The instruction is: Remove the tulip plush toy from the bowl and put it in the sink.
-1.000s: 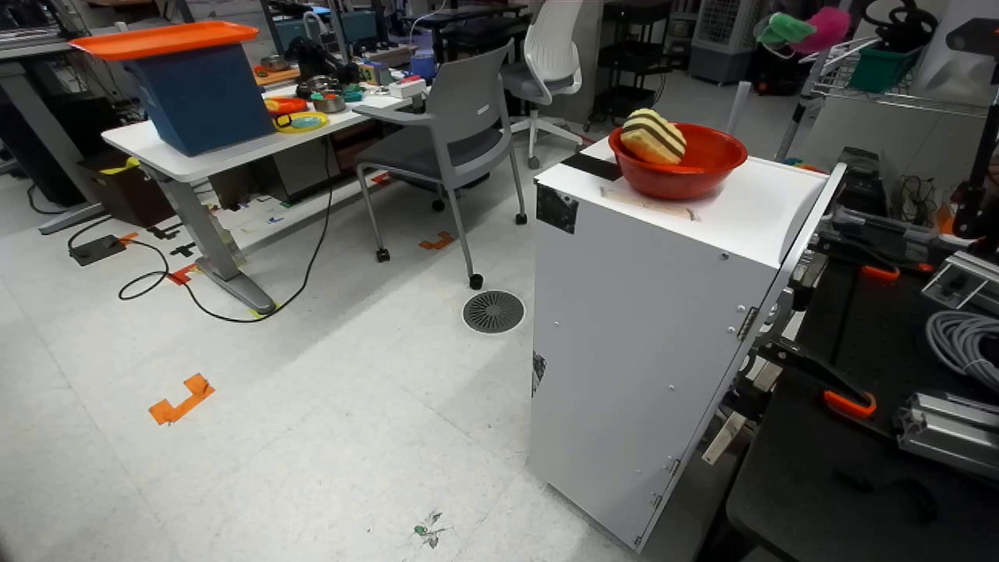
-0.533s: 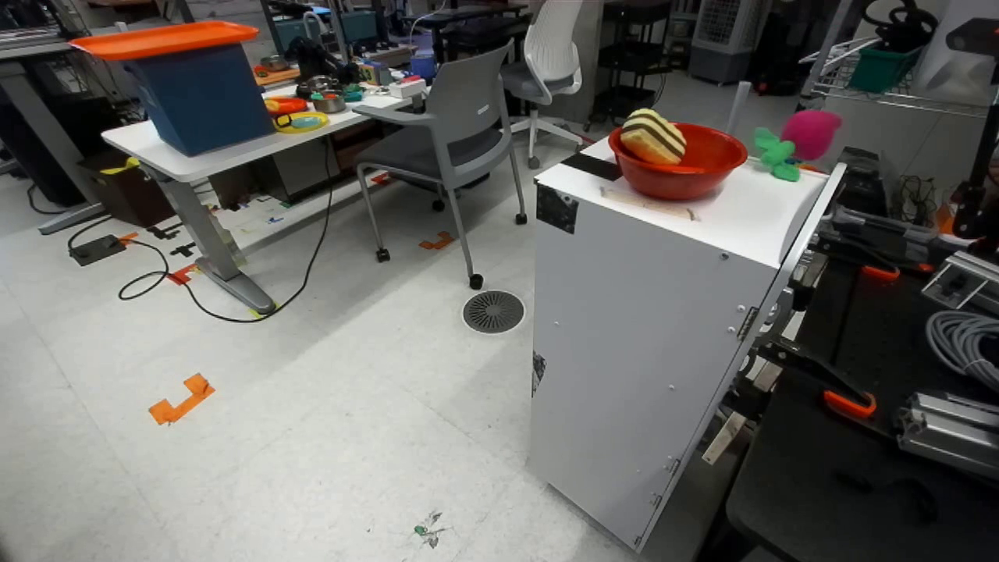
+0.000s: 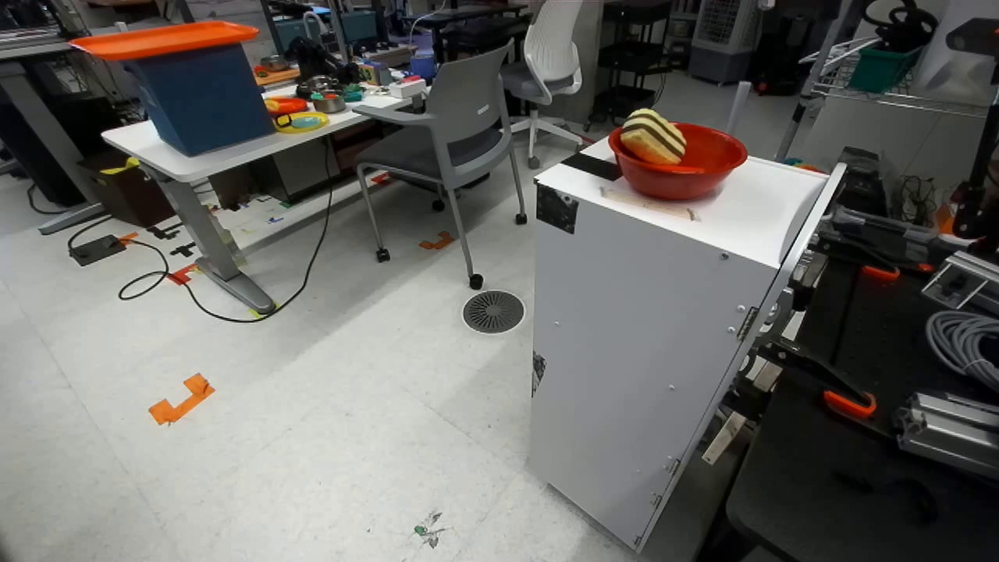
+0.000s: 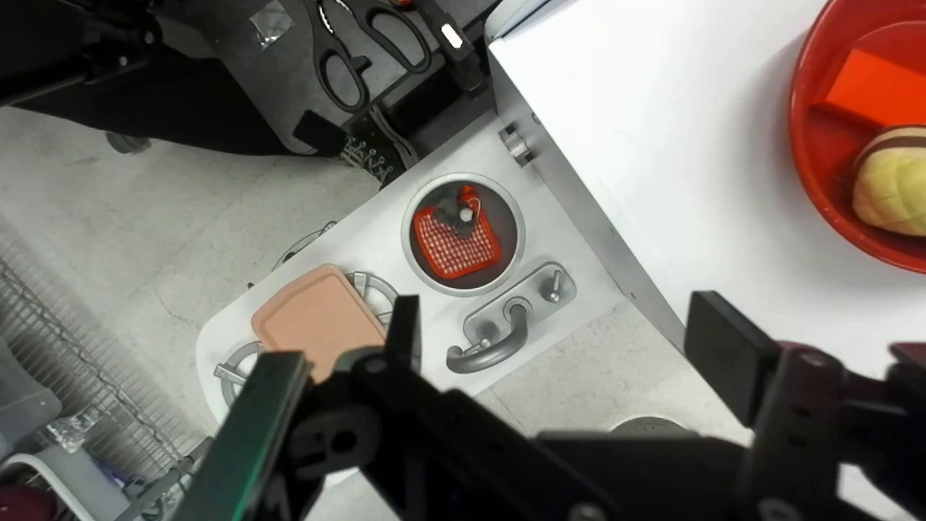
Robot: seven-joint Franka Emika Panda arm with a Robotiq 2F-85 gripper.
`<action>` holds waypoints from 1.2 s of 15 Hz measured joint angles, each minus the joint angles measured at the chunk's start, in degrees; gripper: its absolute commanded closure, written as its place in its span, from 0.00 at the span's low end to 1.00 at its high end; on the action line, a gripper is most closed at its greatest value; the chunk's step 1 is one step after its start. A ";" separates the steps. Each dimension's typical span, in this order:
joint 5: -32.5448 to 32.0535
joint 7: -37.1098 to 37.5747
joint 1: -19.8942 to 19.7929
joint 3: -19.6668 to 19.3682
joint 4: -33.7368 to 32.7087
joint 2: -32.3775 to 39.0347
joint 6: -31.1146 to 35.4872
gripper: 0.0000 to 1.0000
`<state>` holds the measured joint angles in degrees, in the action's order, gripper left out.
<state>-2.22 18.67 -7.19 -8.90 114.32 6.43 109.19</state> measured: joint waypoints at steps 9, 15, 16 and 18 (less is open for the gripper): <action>0.00 -0.60 1.39 0.92 2.54 -0.06 2.99 0.00; 0.08 -1.99 1.69 1.39 2.60 0.11 3.96 0.00; 0.08 -1.99 1.67 1.39 2.62 0.14 3.96 0.00; 0.08 -1.99 1.67 1.39 2.62 0.14 3.96 0.00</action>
<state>-2.13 16.67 -5.52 -7.51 116.94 6.57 113.16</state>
